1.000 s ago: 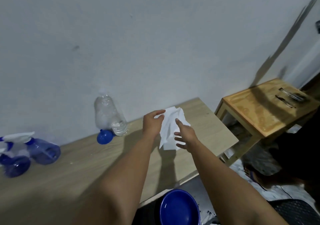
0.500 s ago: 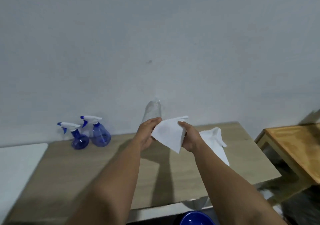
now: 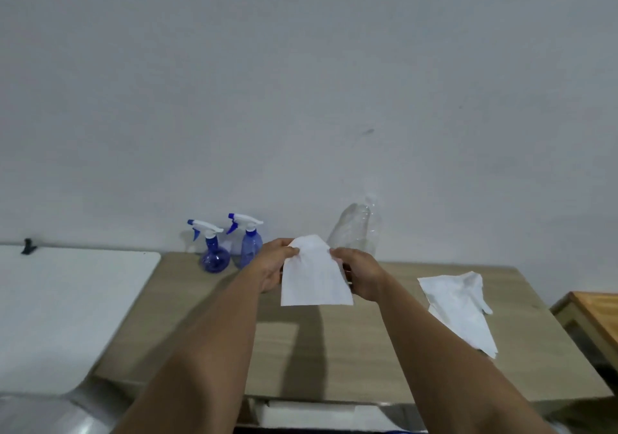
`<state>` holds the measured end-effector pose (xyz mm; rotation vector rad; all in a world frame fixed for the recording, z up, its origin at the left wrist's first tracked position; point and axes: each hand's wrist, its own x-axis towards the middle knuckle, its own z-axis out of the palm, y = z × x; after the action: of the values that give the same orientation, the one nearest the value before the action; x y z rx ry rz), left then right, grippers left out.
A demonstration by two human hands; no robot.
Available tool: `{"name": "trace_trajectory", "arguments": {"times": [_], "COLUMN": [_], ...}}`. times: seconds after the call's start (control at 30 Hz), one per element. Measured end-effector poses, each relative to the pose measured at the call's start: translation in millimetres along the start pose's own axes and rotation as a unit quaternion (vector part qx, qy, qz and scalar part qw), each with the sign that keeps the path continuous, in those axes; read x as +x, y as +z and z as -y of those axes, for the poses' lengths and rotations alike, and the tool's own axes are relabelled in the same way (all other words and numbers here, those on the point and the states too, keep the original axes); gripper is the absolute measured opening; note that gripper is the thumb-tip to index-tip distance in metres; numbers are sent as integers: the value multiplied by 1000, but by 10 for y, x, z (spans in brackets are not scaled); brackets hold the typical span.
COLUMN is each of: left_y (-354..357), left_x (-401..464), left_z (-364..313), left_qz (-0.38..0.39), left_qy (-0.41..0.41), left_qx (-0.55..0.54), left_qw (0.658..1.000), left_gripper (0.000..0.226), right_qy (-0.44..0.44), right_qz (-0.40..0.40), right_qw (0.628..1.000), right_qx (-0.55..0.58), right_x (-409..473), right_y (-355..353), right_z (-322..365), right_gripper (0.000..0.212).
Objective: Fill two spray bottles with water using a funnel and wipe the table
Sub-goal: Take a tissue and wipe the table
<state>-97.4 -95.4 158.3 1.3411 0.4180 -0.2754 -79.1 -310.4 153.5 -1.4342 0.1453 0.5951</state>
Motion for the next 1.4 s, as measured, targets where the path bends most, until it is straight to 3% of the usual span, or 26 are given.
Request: {"name": "trace_trajectory", "arguments": {"times": [0.2,0.3,0.43,0.73,1.03,1.23,1.4], "left_y": [-771,-1193,-1616,-2596,-3067,-3278,-3436], "left_x": [-172,-251,-482,-683,-712,-658,-492], "left_z": [-117,-156,-234,-170,-108,-96,-44], "left_qz": [-102,-140,-133,-147,-181,-179,-183], "left_qy": [57,62,75,90,132,122,123], "left_qx": [59,110,101,143,175,203,279], "left_qw": [991,982,983,974,959,955,935], "left_gripper": [32,32,33,49,28,28,13], "right_qy": [12,8,1,-4,-22,-57,-58], "right_qz": [-9,9,21,34,58,54,35], "right_qw": [997,997,999,997,996,986,972], "right_qx": [77,80,42,-75,-65,-149,-227], "right_x": [192,256,389,621,750,815,922], "right_y": [596,978,1439,2278,2644,2719,2781], "right_z": [-46,-83,-158,-230,-327,-296,-296], "right_gripper": [50,34,17,29,28,15,7]}}
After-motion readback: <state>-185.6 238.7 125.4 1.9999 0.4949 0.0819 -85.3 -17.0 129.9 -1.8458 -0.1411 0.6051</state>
